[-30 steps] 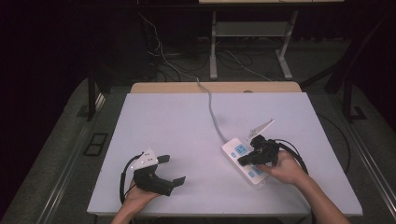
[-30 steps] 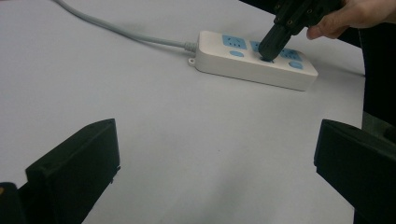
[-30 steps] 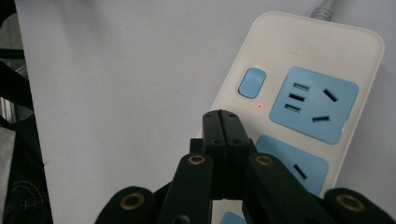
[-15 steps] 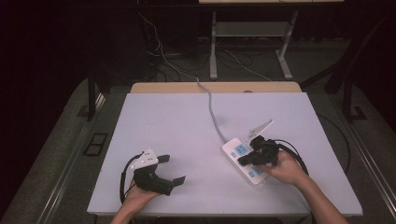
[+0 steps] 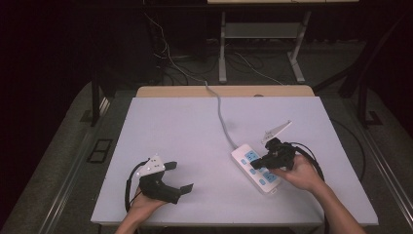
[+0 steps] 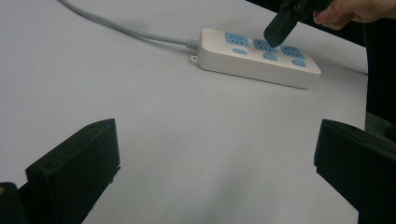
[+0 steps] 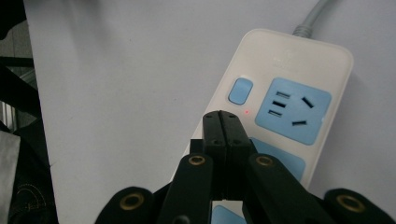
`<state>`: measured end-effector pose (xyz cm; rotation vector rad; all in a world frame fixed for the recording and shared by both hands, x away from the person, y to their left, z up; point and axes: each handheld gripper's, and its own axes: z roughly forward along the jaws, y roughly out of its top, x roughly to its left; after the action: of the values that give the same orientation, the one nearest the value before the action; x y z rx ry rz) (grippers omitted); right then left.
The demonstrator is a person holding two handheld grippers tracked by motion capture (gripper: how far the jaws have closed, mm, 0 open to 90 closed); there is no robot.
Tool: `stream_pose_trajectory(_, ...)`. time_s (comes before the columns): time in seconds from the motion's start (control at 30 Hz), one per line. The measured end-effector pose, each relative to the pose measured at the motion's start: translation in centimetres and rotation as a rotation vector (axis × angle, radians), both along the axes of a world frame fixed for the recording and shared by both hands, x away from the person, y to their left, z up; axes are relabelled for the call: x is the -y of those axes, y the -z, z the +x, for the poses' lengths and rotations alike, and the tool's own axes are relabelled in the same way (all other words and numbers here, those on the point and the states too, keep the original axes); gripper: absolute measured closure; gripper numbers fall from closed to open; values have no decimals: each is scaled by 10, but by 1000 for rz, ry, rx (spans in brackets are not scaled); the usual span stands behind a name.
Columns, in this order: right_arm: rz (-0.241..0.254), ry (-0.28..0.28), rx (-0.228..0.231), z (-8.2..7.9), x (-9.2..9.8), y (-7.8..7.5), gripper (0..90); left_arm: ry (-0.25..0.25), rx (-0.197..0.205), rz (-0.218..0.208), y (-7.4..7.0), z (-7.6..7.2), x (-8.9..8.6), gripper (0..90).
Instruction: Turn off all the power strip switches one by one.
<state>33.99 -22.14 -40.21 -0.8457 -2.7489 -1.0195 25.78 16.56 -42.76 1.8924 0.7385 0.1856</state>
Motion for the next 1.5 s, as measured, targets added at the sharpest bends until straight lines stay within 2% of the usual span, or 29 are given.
stream_pose_trajectory(0.23,32,9,8,5,5,-14,900,-2,-1,-4,0,0,-1,0)
stream_pose_trajectory(0.37,31,8,8,7,4,-17,900,0,1,-2,0,0,-1,0)
stream_pose_trajectory(1.0,-8,-6,6,22,-12,-27,900,-1,5,-1,-1,0,-1,0)
stream_pose_trajectory(1.5,-19,-6,-11,31,-20,-18,900,0,5,-1,-1,0,-2,0)
